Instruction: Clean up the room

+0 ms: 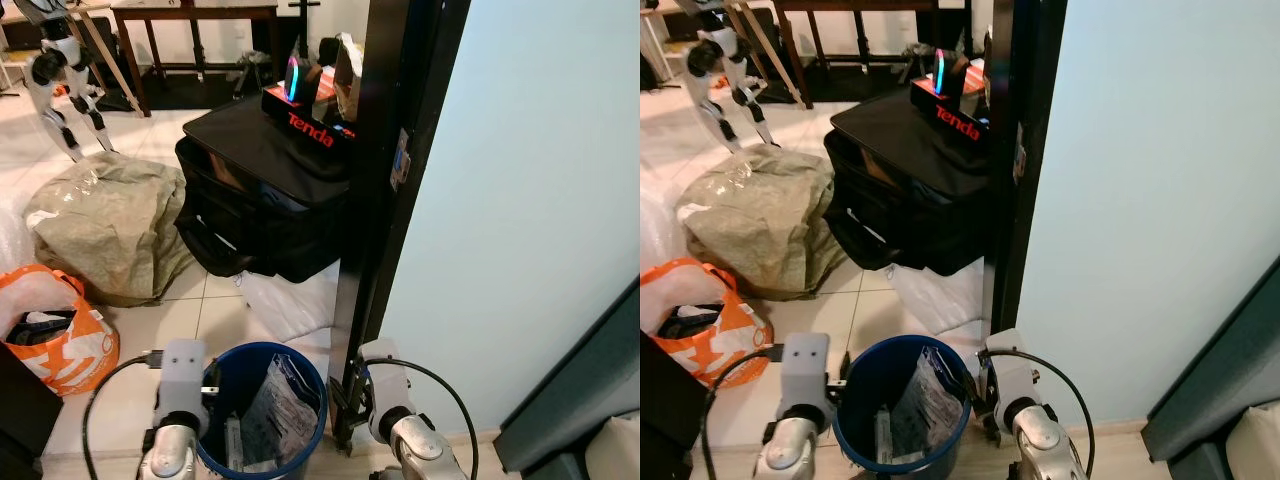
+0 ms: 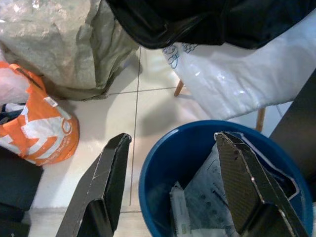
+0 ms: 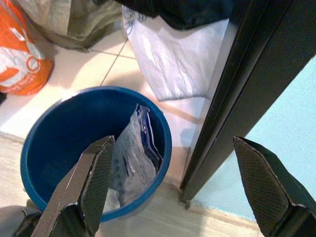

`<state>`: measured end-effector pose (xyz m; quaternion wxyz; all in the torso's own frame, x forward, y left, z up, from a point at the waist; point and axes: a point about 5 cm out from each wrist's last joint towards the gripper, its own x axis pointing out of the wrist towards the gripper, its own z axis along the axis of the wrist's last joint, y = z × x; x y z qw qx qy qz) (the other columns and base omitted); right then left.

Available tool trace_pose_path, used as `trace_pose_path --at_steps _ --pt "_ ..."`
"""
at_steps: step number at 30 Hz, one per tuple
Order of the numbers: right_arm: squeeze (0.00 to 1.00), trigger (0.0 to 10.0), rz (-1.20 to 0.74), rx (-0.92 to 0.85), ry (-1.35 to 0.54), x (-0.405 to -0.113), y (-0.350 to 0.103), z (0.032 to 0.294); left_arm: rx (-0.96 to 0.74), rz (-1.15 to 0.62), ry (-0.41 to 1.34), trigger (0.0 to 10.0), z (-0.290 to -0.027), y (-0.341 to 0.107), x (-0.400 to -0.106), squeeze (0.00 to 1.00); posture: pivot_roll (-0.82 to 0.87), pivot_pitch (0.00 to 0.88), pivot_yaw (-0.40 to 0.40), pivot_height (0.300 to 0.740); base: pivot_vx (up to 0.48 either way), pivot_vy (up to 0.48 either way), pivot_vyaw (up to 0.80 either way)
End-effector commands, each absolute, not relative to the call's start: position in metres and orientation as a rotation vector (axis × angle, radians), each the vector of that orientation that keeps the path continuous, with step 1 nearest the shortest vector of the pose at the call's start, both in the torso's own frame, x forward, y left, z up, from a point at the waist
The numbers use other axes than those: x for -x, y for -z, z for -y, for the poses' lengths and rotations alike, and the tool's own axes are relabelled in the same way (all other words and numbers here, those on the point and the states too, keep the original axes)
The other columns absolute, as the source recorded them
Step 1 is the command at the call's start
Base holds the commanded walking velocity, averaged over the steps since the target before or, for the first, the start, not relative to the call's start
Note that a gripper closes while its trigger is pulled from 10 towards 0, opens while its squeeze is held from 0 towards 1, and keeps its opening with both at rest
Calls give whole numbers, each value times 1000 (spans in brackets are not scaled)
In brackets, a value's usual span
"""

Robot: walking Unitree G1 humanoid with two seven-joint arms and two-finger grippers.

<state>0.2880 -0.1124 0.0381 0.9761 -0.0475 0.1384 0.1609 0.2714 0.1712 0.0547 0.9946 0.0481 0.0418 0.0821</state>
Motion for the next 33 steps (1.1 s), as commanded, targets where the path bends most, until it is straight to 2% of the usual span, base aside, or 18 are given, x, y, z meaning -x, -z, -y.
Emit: trace_pose_path --at_steps 1,19,33 --pt "0 10000 -283 84 -321 -286 -36 113 -100 -101 -171 10000 -173 -52 -268 0 6 126 -15 645 0 0 0" --pt "0 10000 -270 91 -322 -289 -39 111 -114 -118 -189 10000 -174 -62 -261 0 8 133 -19 699 0 0 0" --pt "0 10000 -247 65 -321 -287 -40 109 -127 -106 -170 10000 -172 -70 -261 0 16 132 -9 699 0 0 0"
